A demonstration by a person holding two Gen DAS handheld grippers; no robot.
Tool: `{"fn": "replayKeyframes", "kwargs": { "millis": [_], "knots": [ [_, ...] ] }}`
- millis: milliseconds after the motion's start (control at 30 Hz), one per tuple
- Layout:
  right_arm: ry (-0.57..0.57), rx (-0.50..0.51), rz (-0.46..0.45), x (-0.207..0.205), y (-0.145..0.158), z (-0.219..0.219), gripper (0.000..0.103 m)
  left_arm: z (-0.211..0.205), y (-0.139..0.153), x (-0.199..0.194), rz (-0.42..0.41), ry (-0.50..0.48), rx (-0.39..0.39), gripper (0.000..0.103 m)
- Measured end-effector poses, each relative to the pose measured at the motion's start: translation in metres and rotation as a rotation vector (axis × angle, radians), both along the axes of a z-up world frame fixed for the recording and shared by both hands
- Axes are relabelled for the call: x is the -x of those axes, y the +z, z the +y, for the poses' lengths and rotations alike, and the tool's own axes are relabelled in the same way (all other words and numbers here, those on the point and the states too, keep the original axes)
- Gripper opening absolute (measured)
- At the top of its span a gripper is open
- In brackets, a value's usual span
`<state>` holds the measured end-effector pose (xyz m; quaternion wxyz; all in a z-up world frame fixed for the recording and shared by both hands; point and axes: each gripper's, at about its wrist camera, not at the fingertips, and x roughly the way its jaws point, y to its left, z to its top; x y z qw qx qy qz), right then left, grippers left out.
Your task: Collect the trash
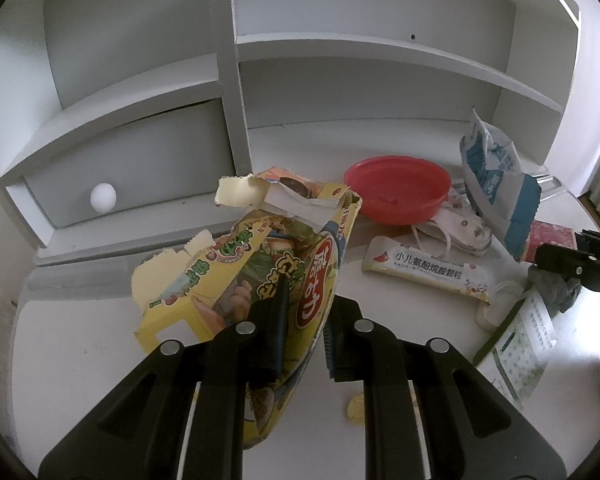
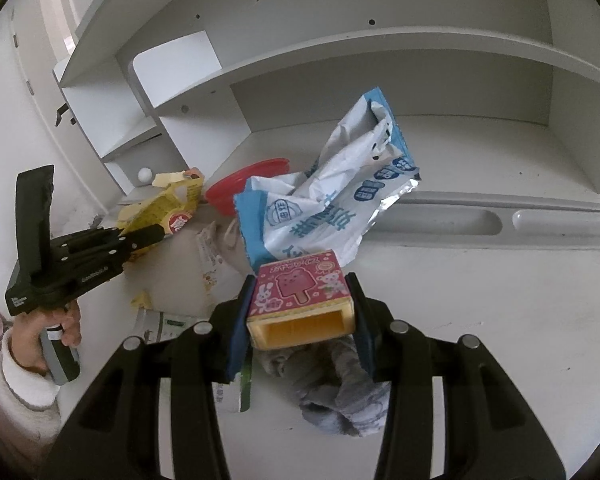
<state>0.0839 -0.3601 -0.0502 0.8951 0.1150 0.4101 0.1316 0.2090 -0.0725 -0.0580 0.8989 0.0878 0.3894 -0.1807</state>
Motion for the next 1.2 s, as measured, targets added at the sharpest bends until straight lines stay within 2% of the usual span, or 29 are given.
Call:
{"fn": "replayKeyframes", "kwargs": {
  "millis": [233,400,467,533,633,700,733,833,933,967,1000,1100,1133,1167,1200],
  "knots": [
    [-0.001,-0.034,0.010,-0.001,-0.002,-0.006,0.044,-0.006,0.002,0.001,-0.011,0.006,-0.009,0.012],
    [-0.007,-0.062,0.007,0.002,-0.002,-0.012,0.044,-0.007,0.010,0.012,-0.076,0.015,0.002,0.005],
    [-0.006,-0.059,-0.028,0.006,0.003,-0.011,0.044,-0.011,0.015,0.020,-0.101,0.032,-0.007,0.004],
    [-0.015,-0.055,-0.082,0.012,0.012,-0.014,0.044,-0.015,0.026,0.030,-0.109,0.032,0.030,0.004],
    [-0.053,-0.135,-0.143,0.030,0.032,-0.037,0.044,-0.042,0.057,0.059,-0.175,-0.013,0.075,0.004],
    [-0.067,-0.194,-0.176,0.059,0.052,-0.066,0.044,-0.070,0.084,0.087,-0.228,-0.092,0.113,0.004],
    [-0.074,-0.203,-0.193,0.077,0.063,-0.080,0.044,-0.093,0.098,0.106,-0.243,-0.165,0.151,0.004],
    [-0.166,-0.157,-0.227,0.149,0.096,-0.141,0.044,-0.158,0.117,0.148,-0.231,-0.365,0.243,0.004],
    [-0.389,-0.082,-0.231,0.242,0.117,-0.217,0.044,-0.260,0.120,0.221,-0.158,-0.680,0.340,0.004],
    [-0.478,-0.075,-0.222,0.273,0.117,-0.241,0.044,-0.283,0.117,0.239,-0.136,-0.749,0.346,0.004],
    [-0.546,-0.078,-0.211,0.298,0.115,-0.260,0.044,-0.318,0.110,0.268,-0.095,-0.848,0.348,0.004],
    [-0.745,-0.112,-0.126,0.376,0.087,-0.315,0.044,-0.395,0.078,0.337,0.045,-1.050,0.324,0.004],
    [-0.792,-0.125,-0.088,0.395,0.074,-0.330,0.044,-0.412,0.067,0.351,0.087,-1.083,0.310,0.004],
    [-0.859,-0.136,-0.028,0.420,0.050,-0.348,0.044,-0.439,0.045,0.374,0.162,-1.127,0.279,0.004],
    [-0.891,-0.152,0.010,0.433,0.033,-0.358,0.044,-0.452,0.033,0.384,0.195,-1.141,0.258,0.004]
  ]
}}
